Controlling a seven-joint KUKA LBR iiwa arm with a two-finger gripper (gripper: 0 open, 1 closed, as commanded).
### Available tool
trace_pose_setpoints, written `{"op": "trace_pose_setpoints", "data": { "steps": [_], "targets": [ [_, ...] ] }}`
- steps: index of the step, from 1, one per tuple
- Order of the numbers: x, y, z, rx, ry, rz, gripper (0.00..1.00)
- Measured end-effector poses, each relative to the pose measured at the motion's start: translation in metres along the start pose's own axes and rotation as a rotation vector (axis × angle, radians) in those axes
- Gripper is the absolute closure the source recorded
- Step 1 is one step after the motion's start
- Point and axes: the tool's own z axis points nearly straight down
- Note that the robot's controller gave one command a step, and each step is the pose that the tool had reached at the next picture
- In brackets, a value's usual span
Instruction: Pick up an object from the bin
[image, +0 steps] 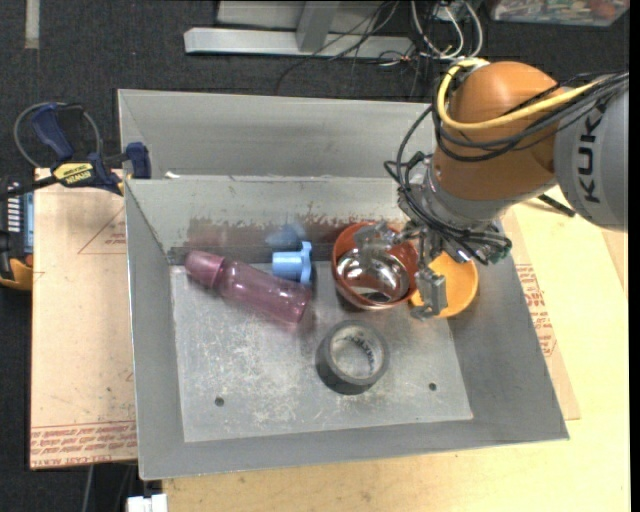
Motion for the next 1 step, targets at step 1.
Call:
{"op": "trace_pose_setpoints", "data": {
  "steps": [1],
  "targets": [
    [-0.0367, -0.0326, 0.0391, 0.003, -0.004, 0.331, 1.00]
  ]
}}
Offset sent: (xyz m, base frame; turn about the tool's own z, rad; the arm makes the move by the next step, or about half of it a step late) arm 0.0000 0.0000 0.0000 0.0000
